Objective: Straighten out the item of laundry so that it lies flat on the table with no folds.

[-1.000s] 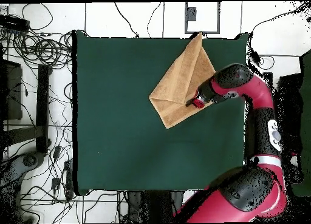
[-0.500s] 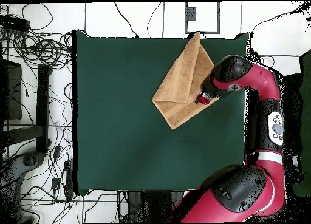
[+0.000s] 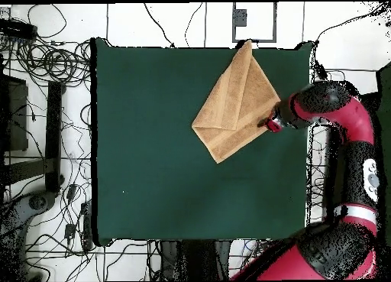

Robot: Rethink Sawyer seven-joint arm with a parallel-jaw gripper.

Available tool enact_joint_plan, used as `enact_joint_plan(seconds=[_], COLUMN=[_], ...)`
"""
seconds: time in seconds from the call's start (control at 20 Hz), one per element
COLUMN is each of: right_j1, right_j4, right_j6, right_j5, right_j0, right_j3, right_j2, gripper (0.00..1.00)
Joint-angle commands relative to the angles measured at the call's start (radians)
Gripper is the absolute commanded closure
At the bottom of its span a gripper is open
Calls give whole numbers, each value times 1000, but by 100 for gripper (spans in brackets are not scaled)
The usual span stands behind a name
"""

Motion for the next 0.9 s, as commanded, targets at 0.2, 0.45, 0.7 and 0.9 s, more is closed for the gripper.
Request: enact_joint_plan(seconds=[0.2,0.45,0.7,0.9], right_j1=[19,42,44,49], right_j4=[144,206,220,236], right_j6=[-197,-169,-189,-201], right_j5=[-160,-213,-230,-259], right_j0=[-41,-59,-61,-73], right_j3=[168,198,205,225], right_j2=[168,203,210,228], gripper=[100,100,100,100])
